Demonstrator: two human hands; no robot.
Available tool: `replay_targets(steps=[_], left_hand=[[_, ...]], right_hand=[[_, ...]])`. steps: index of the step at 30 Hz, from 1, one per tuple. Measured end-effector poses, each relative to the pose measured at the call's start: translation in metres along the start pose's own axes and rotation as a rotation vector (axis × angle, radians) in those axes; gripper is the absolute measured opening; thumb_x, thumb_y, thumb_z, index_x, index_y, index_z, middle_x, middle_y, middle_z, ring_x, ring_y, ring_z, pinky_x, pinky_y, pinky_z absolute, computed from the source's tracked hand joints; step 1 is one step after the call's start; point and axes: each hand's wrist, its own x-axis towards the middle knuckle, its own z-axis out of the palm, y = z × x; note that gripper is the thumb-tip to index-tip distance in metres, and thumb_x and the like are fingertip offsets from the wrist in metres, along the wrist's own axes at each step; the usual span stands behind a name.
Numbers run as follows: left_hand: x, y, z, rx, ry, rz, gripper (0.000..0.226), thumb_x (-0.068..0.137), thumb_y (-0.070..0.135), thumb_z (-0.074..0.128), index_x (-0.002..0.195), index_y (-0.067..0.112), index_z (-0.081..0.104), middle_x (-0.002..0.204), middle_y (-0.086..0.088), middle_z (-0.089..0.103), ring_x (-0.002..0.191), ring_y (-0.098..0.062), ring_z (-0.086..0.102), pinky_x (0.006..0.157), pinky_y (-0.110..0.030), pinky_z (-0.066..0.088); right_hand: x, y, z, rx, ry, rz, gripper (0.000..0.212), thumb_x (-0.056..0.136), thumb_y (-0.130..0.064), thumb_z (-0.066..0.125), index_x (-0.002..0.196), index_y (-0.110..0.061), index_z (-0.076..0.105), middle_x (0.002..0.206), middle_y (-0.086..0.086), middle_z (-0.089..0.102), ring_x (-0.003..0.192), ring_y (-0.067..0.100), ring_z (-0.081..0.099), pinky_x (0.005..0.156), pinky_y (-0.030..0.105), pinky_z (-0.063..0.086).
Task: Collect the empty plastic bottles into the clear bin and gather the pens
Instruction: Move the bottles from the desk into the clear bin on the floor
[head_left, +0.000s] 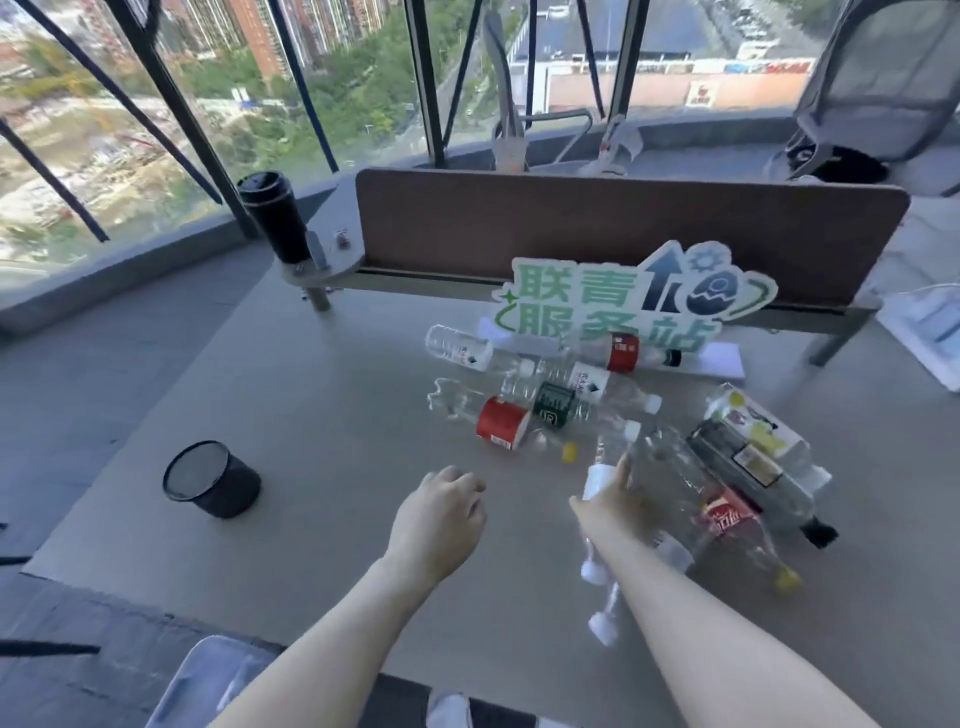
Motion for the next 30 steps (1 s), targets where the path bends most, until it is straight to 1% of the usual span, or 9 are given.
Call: replay_targets(steps=[3,6,10,15,18,21,26,28,30], left_hand=[[0.011,-0.008,-0.002,0.018,-0.043,-0.010,0.031,0.094,0.023,0.046,0.119,0.022,0.064,0.116,0.002,0.061,0.112,-0.023,0.053,0.081,-0.034,0.050],[0.030,-0.011,-0.004,0.024,-0.088,0.000,0.034,0.093,0.022,0.045,0.125,0.021,0.058,0.122,0.001,0.057,0.115,-0.025,0.051,0.084,-0.035,0.049],[0.068,-0.008,-0.004,0.089,-0.158,0.065,0.041,0.089,0.020,0.047,0.130,0.018,0.046,0.128,-0.004,0.049,0.118,-0.030,0.045,0.082,-0.038,0.046],[0.125,-0.003,0.010,0.220,-0.187,0.195,0.068,0.084,0.021,0.055,0.146,0.020,0.028,0.146,-0.004,0.037,0.136,-0.031,0.031,0.105,-0.044,0.037],[0.153,-0.006,0.023,0.337,-0.226,0.279,0.073,0.082,0.025,0.062,0.146,0.021,0.027,0.147,-0.004,0.035,0.137,-0.029,0.031,0.110,-0.044,0.031],[0.172,-0.017,0.039,0.427,-0.296,0.288,0.072,0.078,0.028,0.065,0.142,0.020,0.032,0.139,-0.005,0.041,0.131,-0.029,0.037,0.107,-0.043,0.033],[0.163,-0.032,0.050,0.509,-0.337,0.291,0.065,0.076,0.044,0.068,0.131,0.020,0.041,0.126,-0.006,0.047,0.119,-0.028,0.047,0.096,-0.039,0.039],[0.148,-0.039,0.047,0.459,-0.382,0.216,0.072,0.072,0.054,0.070,0.129,0.019,0.042,0.124,-0.006,0.047,0.117,-0.029,0.049,0.092,-0.040,0.043],[0.129,-0.048,0.041,0.357,-0.426,0.105,0.079,0.065,0.063,0.070,0.125,0.019,0.043,0.122,-0.005,0.048,0.116,-0.028,0.050,0.088,-0.041,0.047]], right_hand=[[0.000,0.000,0.005,0.078,-0.004,0.024,0.111,0.074,-0.044,0.064,0.150,-0.036,-0.017,0.117,0.017,0.058,0.090,0.033,0.062,0.078,0.043,0.056],[-0.016,-0.008,-0.010,0.189,0.052,0.026,0.103,0.072,-0.042,0.059,0.153,-0.033,-0.005,0.108,0.019,0.060,0.093,0.036,0.061,0.078,0.043,0.055],[-0.033,-0.014,-0.030,0.309,0.118,-0.026,0.099,0.076,-0.037,0.060,0.151,-0.040,-0.003,0.124,0.016,0.056,0.108,0.037,0.056,0.078,0.038,0.047],[-0.048,-0.009,-0.051,0.364,0.146,-0.035,0.096,0.077,-0.031,0.058,0.150,-0.042,-0.003,0.143,0.005,0.046,0.109,0.031,0.058,0.074,0.037,0.046],[-0.053,0.000,-0.053,0.358,0.151,-0.033,0.095,0.081,-0.028,0.059,0.152,-0.039,-0.003,0.156,0.001,0.032,0.131,0.028,0.045,0.084,0.037,0.041],[-0.055,0.006,-0.052,0.364,0.169,-0.029,0.094,0.083,-0.024,0.060,0.154,-0.037,-0.002,0.159,-0.002,0.027,0.138,0.024,0.036,0.094,0.036,0.036],[-0.057,0.005,-0.042,0.347,0.148,-0.030,0.096,0.083,-0.028,0.061,0.153,-0.039,-0.005,0.156,0.001,0.029,0.131,0.027,0.043,0.085,0.034,0.042],[-0.057,-0.001,-0.041,0.342,0.132,-0.049,0.097,0.083,-0.030,0.062,0.152,-0.039,-0.005,0.155,0.003,0.031,0.129,0.028,0.045,0.084,0.034,0.043],[-0.056,-0.012,-0.041,0.353,0.118,-0.099,0.096,0.084,-0.029,0.063,0.154,-0.036,-0.003,0.158,0.001,0.026,0.136,0.026,0.038,0.091,0.036,0.041]])
